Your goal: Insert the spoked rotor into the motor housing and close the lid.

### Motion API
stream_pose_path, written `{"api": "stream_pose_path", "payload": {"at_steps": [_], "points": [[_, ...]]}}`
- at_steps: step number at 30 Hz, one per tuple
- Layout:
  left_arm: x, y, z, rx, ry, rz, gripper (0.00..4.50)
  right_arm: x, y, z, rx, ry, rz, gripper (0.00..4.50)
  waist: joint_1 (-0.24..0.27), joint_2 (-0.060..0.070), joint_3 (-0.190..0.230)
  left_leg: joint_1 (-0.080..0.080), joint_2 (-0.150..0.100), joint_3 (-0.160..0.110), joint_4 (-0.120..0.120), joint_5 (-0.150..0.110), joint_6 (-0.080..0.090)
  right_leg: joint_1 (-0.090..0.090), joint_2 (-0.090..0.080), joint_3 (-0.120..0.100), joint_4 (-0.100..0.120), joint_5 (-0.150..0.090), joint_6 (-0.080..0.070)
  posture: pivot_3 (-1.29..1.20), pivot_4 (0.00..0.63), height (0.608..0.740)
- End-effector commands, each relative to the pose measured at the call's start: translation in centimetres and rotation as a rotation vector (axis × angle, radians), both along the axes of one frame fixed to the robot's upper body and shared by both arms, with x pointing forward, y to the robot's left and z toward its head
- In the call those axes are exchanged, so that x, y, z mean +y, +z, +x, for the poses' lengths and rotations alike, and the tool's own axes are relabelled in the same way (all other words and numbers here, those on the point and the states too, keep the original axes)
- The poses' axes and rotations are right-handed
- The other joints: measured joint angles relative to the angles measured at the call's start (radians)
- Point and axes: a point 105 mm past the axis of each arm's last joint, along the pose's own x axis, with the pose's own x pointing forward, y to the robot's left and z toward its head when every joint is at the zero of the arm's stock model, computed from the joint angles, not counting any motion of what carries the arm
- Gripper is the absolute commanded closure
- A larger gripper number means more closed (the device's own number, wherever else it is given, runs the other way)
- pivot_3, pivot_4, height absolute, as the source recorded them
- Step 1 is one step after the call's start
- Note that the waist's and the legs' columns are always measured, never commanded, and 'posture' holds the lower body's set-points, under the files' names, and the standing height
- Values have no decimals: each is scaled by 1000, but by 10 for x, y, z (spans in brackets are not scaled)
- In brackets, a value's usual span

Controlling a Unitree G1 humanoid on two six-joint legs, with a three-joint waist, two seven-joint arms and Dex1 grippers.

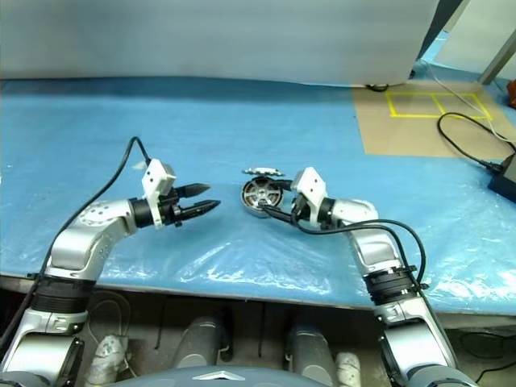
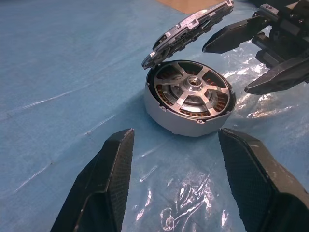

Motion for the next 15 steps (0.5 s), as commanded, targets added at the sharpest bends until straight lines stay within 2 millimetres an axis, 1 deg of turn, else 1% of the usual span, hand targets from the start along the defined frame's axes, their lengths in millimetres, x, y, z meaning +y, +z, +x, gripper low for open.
{"api": "stream_pose_path", "payload": {"at_steps": [1, 4, 6, 8, 15], "points": [[-4, 13, 2, -43, -5, -8, 1559, 0, 15, 1, -56, 11, 14, 1023, 0, 0, 0, 0, 0, 0, 0, 0, 0, 0, 0, 0, 0, 0, 0, 0, 150, 740], [-4, 13, 4, -48, -8, 1, 1559, -4, 15, -2, -49, 12, 16, 1023, 1, 0, 0, 0, 0, 0, 0, 0, 0, 0, 0, 0, 0, 0, 0, 0, 150, 740], [-3, 13, 6, -52, -7, 5, 1559, -6, 15, -1, -48, 3, 23, 1414, 0, 0, 0, 0, 0, 0, 1, 0, 0, 0, 0, 0, 0, 0, 0, 0, 150, 740], [-3, 13, 7, -54, -7, 9, 1559, -7, 17, -2, -50, 2, 32, 1909, 0, 0, 0, 0, 0, 0, 1, 0, 0, 0, 0, 0, 0, 0, 0, 0, 150, 740], [-1, 13, 10, -58, -1, 11, 1559, -2, 18, -2, -57, 7, 39, 4180, 0, 0, 0, 0, 0, 0, 1, 0, 0, 0, 0, 0, 1, 0, 0, 0, 150, 740]]}}
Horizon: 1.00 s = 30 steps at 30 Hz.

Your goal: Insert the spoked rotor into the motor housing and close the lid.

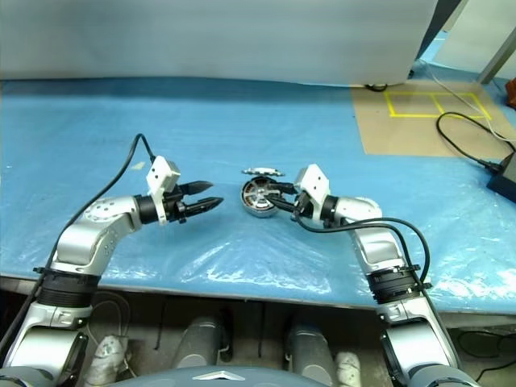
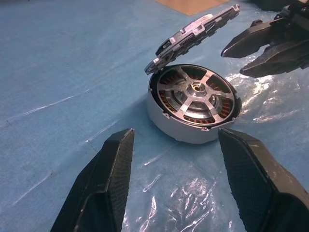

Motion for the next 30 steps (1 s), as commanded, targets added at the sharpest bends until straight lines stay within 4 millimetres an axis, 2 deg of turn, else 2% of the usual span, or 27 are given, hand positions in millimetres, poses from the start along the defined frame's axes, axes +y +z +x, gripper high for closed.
{"api": "stream_pose_path", "payload": {"at_steps": [1, 7, 12, 19, 27, 30], "points": [[-1, 12, 3, -53, -8, 0, 1559, 4, 14, -1, -51, 12, 27, 4477, 0, 0, 0, 0, 0, 0, 0, 0, 0, 0, 0, 0, 0, 0, 0, 0, 150, 740], [-15, 15, -5, -51, -76, -9, 1559, -4, 11, -4, -30, 15, 0, 4477, 0, 0, 0, 0, 0, 0, 0, 0, 0, 0, 0, 0, 0, 0, 0, 0, 150, 740], [-17, 15, -2, -51, -77, -9, 1559, -9, 9, -4, -31, -1, -7, 4477, 0, 0, 0, 0, 0, 0, 0, 0, 0, 0, 0, 0, 0, 0, 0, 0, 150, 740], [-19, 15, -1, -53, -81, -12, 1559, 7, 11, 2, -47, 1, 25, 4477, -2, 0, 0, 0, 0, 0, 0, 0, 0, 0, 0, 0, 0, 0, 0, 0, 150, 740], [-18, 15, -3, -53, -73, -8, 1559, 26, 0, 19, -27, -3, 48, 4477, -2, 0, 0, 0, 0, 0, 1, 0, 0, 0, 0, 0, 1, 0, 0, 0, 150, 740], [-17, 15, -2, -54, -65, -8, 1559, 29, -10, 26, -13, -19, 41, 4477, -2, 0, 0, -1, 0, 0, 1, 0, 0, -1, 0, 0, 1, 0, 0, 0, 150, 740]]}}
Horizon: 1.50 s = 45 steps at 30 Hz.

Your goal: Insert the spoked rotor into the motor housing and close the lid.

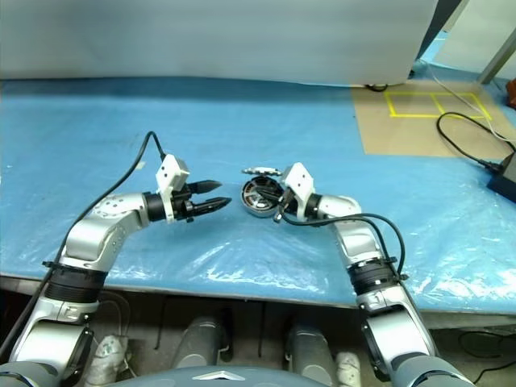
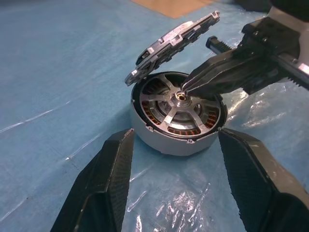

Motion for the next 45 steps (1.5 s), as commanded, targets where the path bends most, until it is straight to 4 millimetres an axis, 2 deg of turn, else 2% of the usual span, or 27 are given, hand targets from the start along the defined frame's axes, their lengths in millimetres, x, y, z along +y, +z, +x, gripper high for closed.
{"api": "stream_pose_path", "payload": {"at_steps": [1, 5, 11, 15, 21, 26, 30, 38, 43, 45], "points": [[0, 12, -1, -46, -2, -6, 1559, 4, 1, 8, -41, -11, -2, 4477, 0, 0, 0, 0, 0, 0, 0, 0, 0, 0, 0, 0, 0, 0, 0, 0, 150, 740], [-1, 11, -3, -46, -2, -5, 1559, 7, -6, 15, -37, -39, 8, 4477, -1, 0, 0, 0, 0, 0, 1, 0, 0, 0, 0, 0, 1, 0, 0, 0, 150, 740], [-1, 12, -3, -46, 1, -5, 1559, 8, -15, 9, -3, 1, -12, 4477, -1, 0, 0, 0, 0, 0, 1, 0, 0, 0, 0, 0, 1, 0, 0, 0, 150, 740], [-2, 12, -1, -50, 2, -4, 1559, 3, -28, 3, 48, 11, -43, 4477, -1, 0, 0, 0, 0, 0, 1, 0, 0, 0, 0, 0, 1, 0, 0, 0, 150, 740], [-6, 13, -2, -53, -4, -10, 1559, -13, -44, 6, 200, -82, 15, 4477, 4, 0, 0, 6, 0, 0, 1, 0, 0, 6, 0, 0, 0, 0, 0, 0, 150, 740], [-7, 13, -2, -52, -5, -8, 1559, -17, -43, 5, 207, -90, 21, 4477, 7, 0, -1, 11, 0, 0, 0, 0, 0, 11, -1, 0, -1, 0, 0, 0, 150, 740], [-6, 14, -1, -53, -4, -8, 1559, -14, -36, 2, 193, -72, 40, 4477, 6, 0, -1, 11, 0, 0, 0, 0, 0, 11, 0, 0, -1, 0, 0, 0, 150, 740], [-7, 12, -1, -47, -5, -6, 1559, -5, 21, -6, 71, 21, 176, 4477, 2, 0, 0, 7, 0, 0, -2, 0, 0, 7, 0, 0, -3, 0, 0, 0, 150, 740], [-7, 13, -2, -46, -14, -7, 1559, -24, 39, -14, 53, 40, 159, 4477, 2, 0, 0, 5, 0, 0, -2, 0, 0, 5, 0, 0, -3, 0, 0, 0, 150, 740], [-7, 13, -2, -47, -14, -5, 1559, -40, 42, -15, 52, 24, 125, 4477, 4, 0, 0, 5, 0, 0, -2, 0, 0, 5, 0, 0, -4, 0, 0, 0, 150, 740]]}}
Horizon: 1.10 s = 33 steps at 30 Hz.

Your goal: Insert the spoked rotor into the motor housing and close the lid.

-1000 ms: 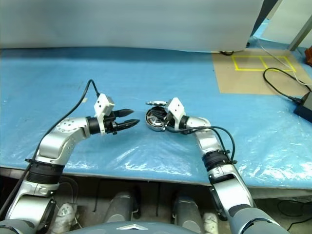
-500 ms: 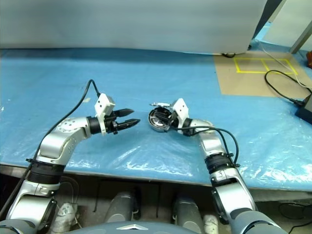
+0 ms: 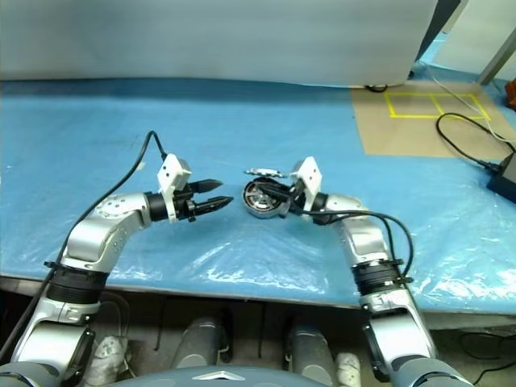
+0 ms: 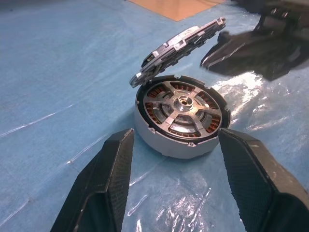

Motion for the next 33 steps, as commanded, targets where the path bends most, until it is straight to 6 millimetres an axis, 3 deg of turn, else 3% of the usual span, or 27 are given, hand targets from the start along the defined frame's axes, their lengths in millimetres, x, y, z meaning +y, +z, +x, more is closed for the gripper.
{"api": "stream_pose_path", "payload": {"at_steps": [1, 7, 10, 14, 22, 27, 33], "points": [[-4, 11, -2, -42, -27, -3, 1559, -24, 16, -4, -25, -6, -9, 4477, 2, 0, 0, 0, 0, 0, 0, 0, 0, 0, 0, 0, 0, 0, 0, 0, 150, 740], [-5, 9, -2, -40, -28, -6, 1559, -57, 25, -3, -19, -29, -94, 4477, -2, 0, 0, 0, 0, 0, 0, 0, 0, 0, 0, 0, -1, 0, 0, 0, 150, 740], [-7, 8, -1, -41, -31, -10, 1559, -61, 44, 15, -106, -98, -71, 4477, -8, 0, 0, 0, 0, 0, -1, 0, 0, 0, 1, 0, 0, 0, 0, 0, 150, 740], [-9, 9, 0, -45, -33, -14, 1559, -43, 54, 28, -144, -81, -37, 4477, -15, 0, 0, 0, 0, 0, 0, 0, 0, -2, 1, 0, 1, 0, 0, 0, 150, 740], [-3, 12, 0, -55, -26, -2, 1559, 8, 41, 35, -159, 64, -78, 4477, -21, 0, 0, -13, 0, 0, 4, 0, 0, -13, 0, 0, 5, 0, 0, 0, 150, 740], [5, 14, -2, -42, -8, -11, 1559, 17, 37, 43, -190, 57, -93, 4477, -23, 0, 0, -15, 0, 0, 5, 0, 1, -15, 0, 0, 6, 0, 0, 0, 150, 740], [7, 10, -2, -40, -5, 12, 1559, 28, 23, 31, -172, 128, -113, 4477, -22, 0, 0, -15, 1, 0, 5, 0, 1, -15, 0, 0, 7, 0, 0, 0, 150, 740]]}}
